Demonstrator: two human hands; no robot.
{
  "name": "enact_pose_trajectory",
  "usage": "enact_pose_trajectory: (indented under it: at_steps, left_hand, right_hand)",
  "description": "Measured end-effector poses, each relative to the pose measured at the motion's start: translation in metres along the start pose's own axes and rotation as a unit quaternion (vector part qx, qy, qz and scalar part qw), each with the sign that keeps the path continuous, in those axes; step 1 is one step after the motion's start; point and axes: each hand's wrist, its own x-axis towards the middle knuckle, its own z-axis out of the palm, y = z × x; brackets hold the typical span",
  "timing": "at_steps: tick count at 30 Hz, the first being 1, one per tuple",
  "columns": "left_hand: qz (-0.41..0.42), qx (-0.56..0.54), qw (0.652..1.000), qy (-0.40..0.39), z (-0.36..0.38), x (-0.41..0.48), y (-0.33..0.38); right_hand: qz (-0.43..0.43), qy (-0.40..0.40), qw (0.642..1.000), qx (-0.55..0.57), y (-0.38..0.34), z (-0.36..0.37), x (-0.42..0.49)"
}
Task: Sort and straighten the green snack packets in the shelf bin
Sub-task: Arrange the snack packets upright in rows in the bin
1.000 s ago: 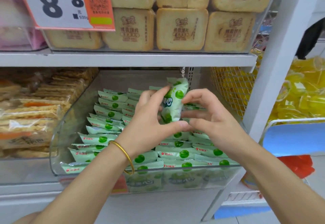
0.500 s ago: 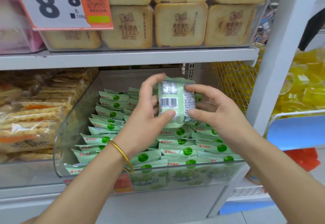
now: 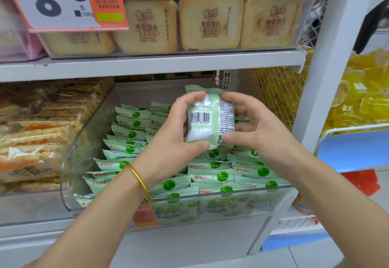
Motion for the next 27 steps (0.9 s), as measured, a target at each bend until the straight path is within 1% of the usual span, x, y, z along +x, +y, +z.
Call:
enact_pose_trajectory:
  at_steps: [4, 7, 9, 11, 12, 15, 17, 19, 20, 21, 22, 23, 24, 25, 26, 27]
  left_hand:
    - [-0.003, 0.038, 0.999, 0.001, 0.001, 0.0, -0.003]
    - [0.006, 0.122, 0.992, 0.024, 0.003, 0.0, -0.005]
    - [0.019, 0.211, 0.975, 0.06, 0.004, -0.001, -0.006]
    - [0.029, 0.314, 0.945, 0.09, 0.007, 0.0, -0.006]
    - [0.024, 0.348, 0.933, 0.094, 0.007, 0.001, -0.006]
    - [0.024, 0.378, 0.923, 0.072, 0.011, 0.0, -0.004]
    - [0.037, 0.396, 0.915, 0.06, 0.012, 0.001, -0.004]
    - [0.045, 0.389, 0.917, 0.075, 0.011, 0.004, -0.008]
    - [0.051, 0.378, 0.92, 0.087, 0.01, 0.006, -0.01]
    - [0.056, 0.367, 0.924, 0.097, 0.009, 0.008, -0.011]
    - [0.058, 0.356, 0.927, 0.104, 0.008, 0.011, -0.012]
    - [0.059, 0.346, 0.93, 0.108, 0.008, 0.012, -0.013]
    - [0.065, 0.336, 0.933, 0.11, 0.007, 0.014, -0.012]
    - [0.071, 0.326, 0.937, 0.107, 0.007, 0.016, -0.012]
    - [0.079, 0.314, 0.941, 0.099, 0.007, 0.017, -0.011]
    - [0.089, 0.302, 0.945, 0.085, 0.008, 0.02, -0.011]
  right_hand:
    - [0.017, 0.012, 0.999, 0.047, -0.001, -0.001, 0.0]
    - [0.025, 0.031, 0.997, 0.069, -0.002, 0.0, -0.001]
    - [0.015, 0.049, 0.997, 0.064, -0.002, 0.002, -0.002]
    - [0.005, 0.067, 0.995, 0.073, -0.003, 0.004, -0.004]
    - [0.002, 0.075, 0.995, 0.07, -0.002, 0.006, -0.004]
    - [0.012, 0.088, 0.995, 0.054, 0.002, 0.009, -0.006]
    - [0.024, 0.079, 0.993, 0.087, 0.002, 0.011, -0.006]
    - [0.028, 0.057, 0.992, 0.109, 0.001, 0.009, -0.006]
    - [0.023, 0.05, 0.994, 0.098, 0.0, 0.008, -0.006]
    - [0.006, 0.055, 0.997, 0.054, -0.001, 0.006, -0.006]
    - [-0.025, 0.077, 0.997, -0.021, -0.001, 0.004, -0.005]
    - [-0.057, 0.109, 0.986, -0.109, -0.001, 0.001, -0.005]
    - [-0.086, 0.141, 0.968, -0.188, -0.001, -0.002, -0.004]
    - [-0.113, 0.16, 0.951, -0.239, -0.002, -0.005, -0.003]
    - [-0.133, 0.163, 0.942, -0.26, -0.003, -0.007, -0.002]
    - [-0.147, 0.15, 0.942, -0.264, -0.003, -0.009, -0.002]
